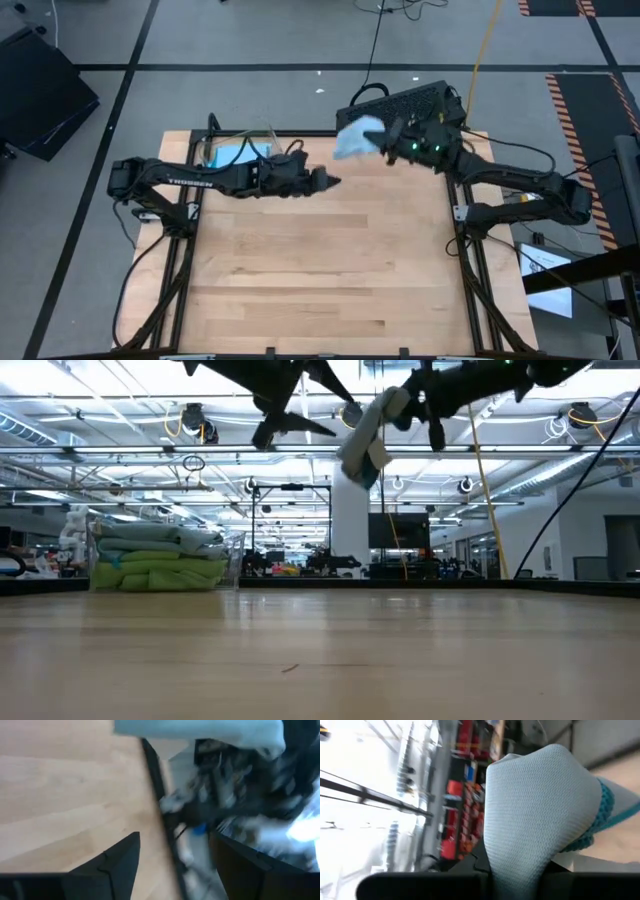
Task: Fold microfiber towels
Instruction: Stack the folded blue microfiber cloth on top of the blue microfiber cloth on the transparent bin
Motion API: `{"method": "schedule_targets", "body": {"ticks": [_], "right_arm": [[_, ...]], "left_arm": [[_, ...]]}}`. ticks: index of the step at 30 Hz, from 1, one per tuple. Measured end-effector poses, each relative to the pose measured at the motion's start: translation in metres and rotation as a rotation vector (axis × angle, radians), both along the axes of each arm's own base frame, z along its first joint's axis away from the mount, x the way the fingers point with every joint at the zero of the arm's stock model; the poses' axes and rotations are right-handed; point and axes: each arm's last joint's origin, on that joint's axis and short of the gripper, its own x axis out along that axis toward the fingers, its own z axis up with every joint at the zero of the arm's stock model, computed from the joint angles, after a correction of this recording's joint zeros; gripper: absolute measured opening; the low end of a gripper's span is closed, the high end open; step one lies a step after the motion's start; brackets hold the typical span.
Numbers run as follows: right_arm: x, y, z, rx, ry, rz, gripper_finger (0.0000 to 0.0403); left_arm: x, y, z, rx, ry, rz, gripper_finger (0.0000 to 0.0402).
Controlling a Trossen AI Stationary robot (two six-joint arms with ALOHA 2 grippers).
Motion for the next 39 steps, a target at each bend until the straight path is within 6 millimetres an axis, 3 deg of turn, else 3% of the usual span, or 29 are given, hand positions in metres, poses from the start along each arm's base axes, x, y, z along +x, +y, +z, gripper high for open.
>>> {"method": "schedule_targets", "body": {"ticks": [5, 10, 16, 19, 25, 29, 33, 39], "right_arm": [[-0.007, -0.017, 0.029, -0.050, -0.069, -0.074, 0.0021], [-0.013, -0.028, 0.040, -0.070, -0.097, -0.127, 0.0021], [-0.016, -0.032, 0.044, -0.078, -0.132, -0.193, 0.0021], [-0.017, -0.034, 0.044, -0.077, -0.141, -0.235, 0.0021], [-0.019, -0.037, 0.047, -0.060, -0.197, -0.296, 0.0021], [-0.019, -0.038, 0.047, -0.052, -0.202, -0.301, 0.0021], [-0.018, -0.036, 0.047, -0.025, -0.217, -0.226, 0.0021], [-0.017, -0.035, 0.049, -0.018, -0.238, -0.171, 0.0021]], "left_arm": [[0.003, 0.015, 0.018, -0.131, -0.232, 0.151, 0.0244], [0.001, 0.034, 0.038, -0.166, -0.468, 0.249, 0.0257], [-0.004, 0.055, 0.044, -0.261, -0.598, 0.394, 0.0346], [0.004, 0.059, 0.040, -0.299, -0.655, 0.393, 0.0385], [0.044, 0.066, 0.041, -0.378, -0.778, 0.373, 0.0392], [0.071, 0.081, 0.036, -0.384, -0.799, 0.399, 0.0391], [0.087, 0.098, 0.044, -0.372, -0.857, 0.408, 0.0391], [0.106, 0.113, 0.038, -0.375, -0.846, 0.366, 0.0390]]}}
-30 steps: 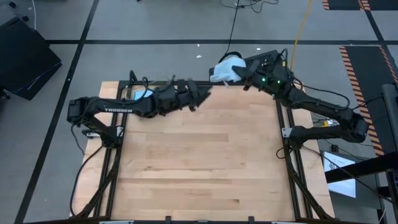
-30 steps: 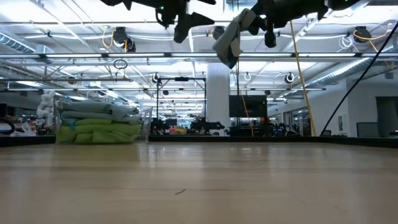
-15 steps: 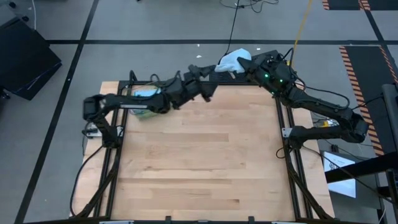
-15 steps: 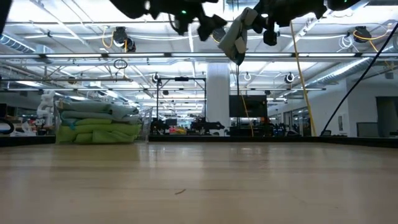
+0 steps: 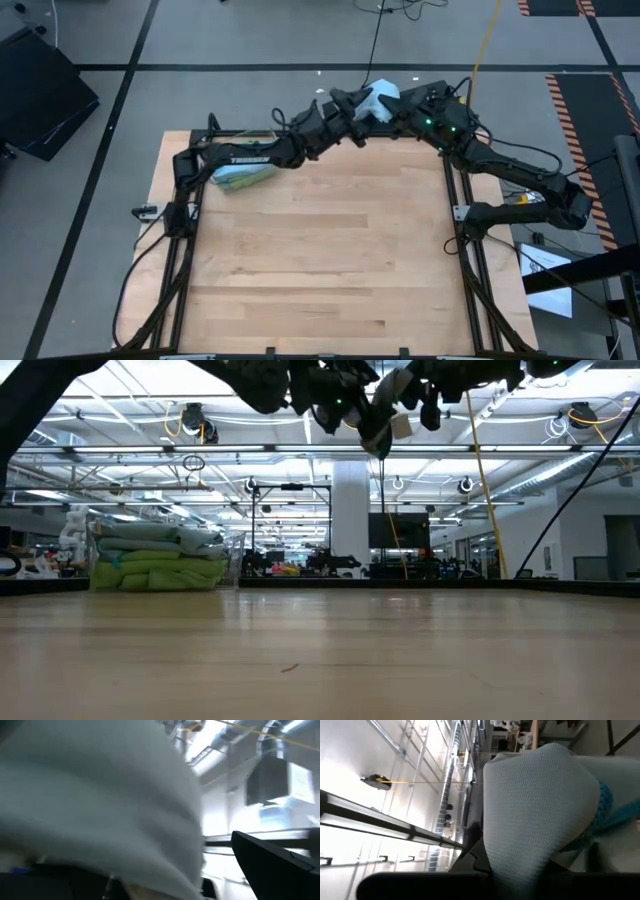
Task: Fold microfiber towels
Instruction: Stack the folded blue microfiber cloth on top of the blue microfiber cloth on the transparent bin
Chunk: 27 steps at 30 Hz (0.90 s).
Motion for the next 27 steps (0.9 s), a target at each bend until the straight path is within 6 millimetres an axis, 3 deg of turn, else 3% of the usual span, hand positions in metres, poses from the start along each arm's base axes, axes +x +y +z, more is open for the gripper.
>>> {"method": "schedule_targets", "body": {"ticks": [9, 15, 27], "right_arm": [[-0.008, -0.009, 0.006, -0.008, -0.068, -0.065, 0.0021], [-0.006, -0.006, 0.006, 0.025, -0.094, -0.022, 0.0021], [-0.003, -0.002, 0.006, 0.078, -0.129, 0.062, 0.0021]], "left_arm": [[0.004, -0.009, 0.005, -0.008, -0.042, -0.052, 0.0390], [0.007, -0.006, -0.009, -0.062, 0.085, 0.009, 0.0390], [0.001, 0.006, -0.004, -0.005, 0.084, 0.149, 0.0390]]}}
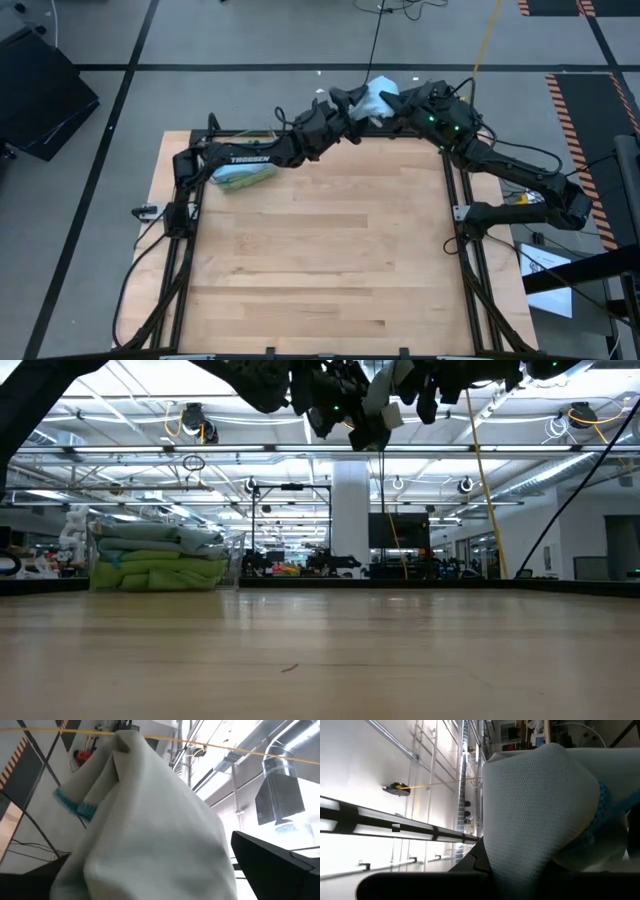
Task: Fold microfiber towels
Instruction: Stack the folded blue microfiber cloth on top of the blue microfiber cloth on the transparent bin
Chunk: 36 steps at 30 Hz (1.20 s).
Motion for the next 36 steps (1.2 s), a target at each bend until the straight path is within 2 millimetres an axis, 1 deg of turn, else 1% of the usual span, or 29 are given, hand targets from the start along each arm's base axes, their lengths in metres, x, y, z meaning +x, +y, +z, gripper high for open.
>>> {"method": "schedule_targets", "body": {"ticks": [4, 8, 10, 13, 16, 19, 22, 27, 28, 31, 36], "right_arm": [[0.000, 0.000, 0.000, 0.022, -0.016, 0.029, 0.0021], [0.000, 0.001, 0.000, 0.025, -0.010, 0.035, 0.0024], [0.001, 0.001, -0.001, 0.024, 0.000, 0.054, 0.0022], [0.001, 0.001, -0.002, 0.015, 0.010, 0.054, 0.0021], [0.001, 0.001, -0.002, 0.008, 0.014, 0.052, 0.0021], [0.001, 0.001, -0.002, 0.004, 0.023, 0.051, 0.0021], [0.001, 0.001, -0.002, 0.000, 0.024, 0.050, 0.0021], [0.001, 0.000, -0.002, -0.022, 0.039, 0.036, 0.0023], [0.000, 0.000, -0.002, -0.029, 0.044, 0.026, 0.0027], [0.000, -0.002, -0.002, -0.032, 0.048, 0.006, 0.0059], [-0.007, -0.004, 0.002, -0.062, 0.031, 0.040, 0.0152]], "left_arm": [[-0.002, 0.005, 0.000, 0.008, 0.007, 0.012, 0.0390], [-0.004, 0.008, 0.005, 0.084, 0.003, 0.031, 0.0390], [-0.006, 0.010, 0.007, 0.089, -0.004, 0.034, 0.0389], [-0.006, 0.012, 0.006, 0.086, 0.001, 0.033, 0.0368], [-0.006, 0.012, 0.006, 0.091, 0.005, 0.034, 0.0319], [-0.006, 0.012, 0.006, 0.133, 0.043, 0.047, 0.0253], [-0.006, 0.012, 0.007, 0.177, 0.070, 0.062, 0.0177], [-0.008, 0.013, 0.011, 0.258, 0.088, 0.104, 0.0038], [-0.008, 0.014, 0.011, 0.270, 0.100, 0.113, 0.0021], [-0.010, 0.019, 0.011, 0.276, 0.112, 0.137, 0.0017], [-0.016, 0.030, 0.012, 0.293, 0.134, 0.184, 0.0011]]}}
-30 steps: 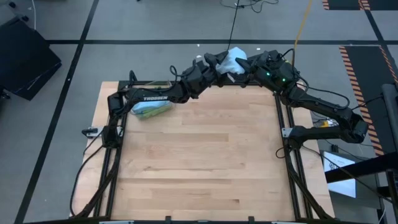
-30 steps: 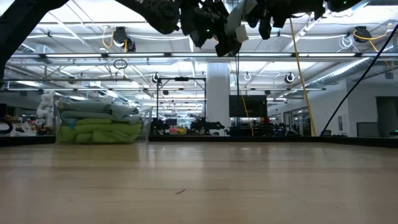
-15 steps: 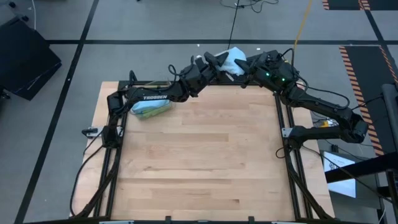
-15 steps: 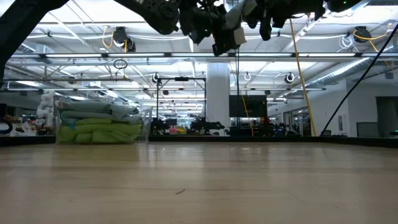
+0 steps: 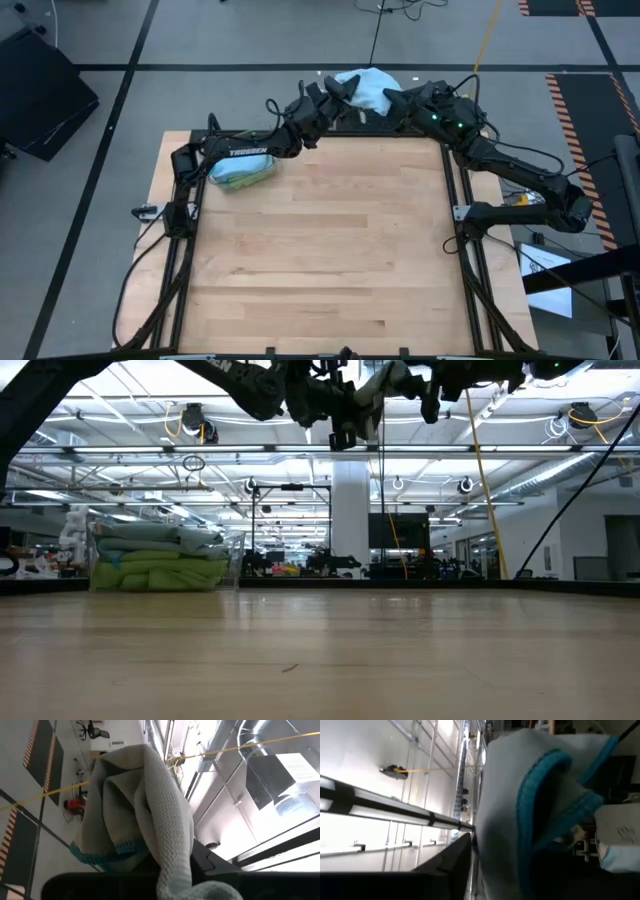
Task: Fold microfiber towels
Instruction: Stack the folded blue microfiber cloth on top of the blue microfiber cloth on the transparent bin
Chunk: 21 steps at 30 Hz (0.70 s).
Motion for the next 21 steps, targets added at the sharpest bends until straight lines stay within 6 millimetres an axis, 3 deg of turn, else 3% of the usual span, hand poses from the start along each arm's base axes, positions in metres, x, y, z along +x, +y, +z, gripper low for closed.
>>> {"method": "schedule_targets", "body": {"ticks": [5, 9, 13, 21], "right_arm": [[-0.014, -0.002, 0.003, -0.014, 0.027, 0.073, 0.0241], [-0.028, -0.002, 0.009, -0.032, 0.030, 0.090, 0.0283], [-0.042, -0.005, 0.012, -0.042, 0.039, 0.077, 0.0293], [-0.059, -0.016, 0.012, -0.060, 0.067, 0.107, 0.0291]], "left_arm": [[-0.004, 0.009, 0.000, -0.009, 0.001, 0.058, 0.0011], [-0.010, 0.020, 0.000, 0.005, 0.031, 0.124, 0.0011], [-0.025, 0.027, 0.013, 0.022, 0.152, 0.186, 0.0011], [-0.085, 0.019, 0.043, -0.114, 0.623, 0.354, 0.0011]]}}
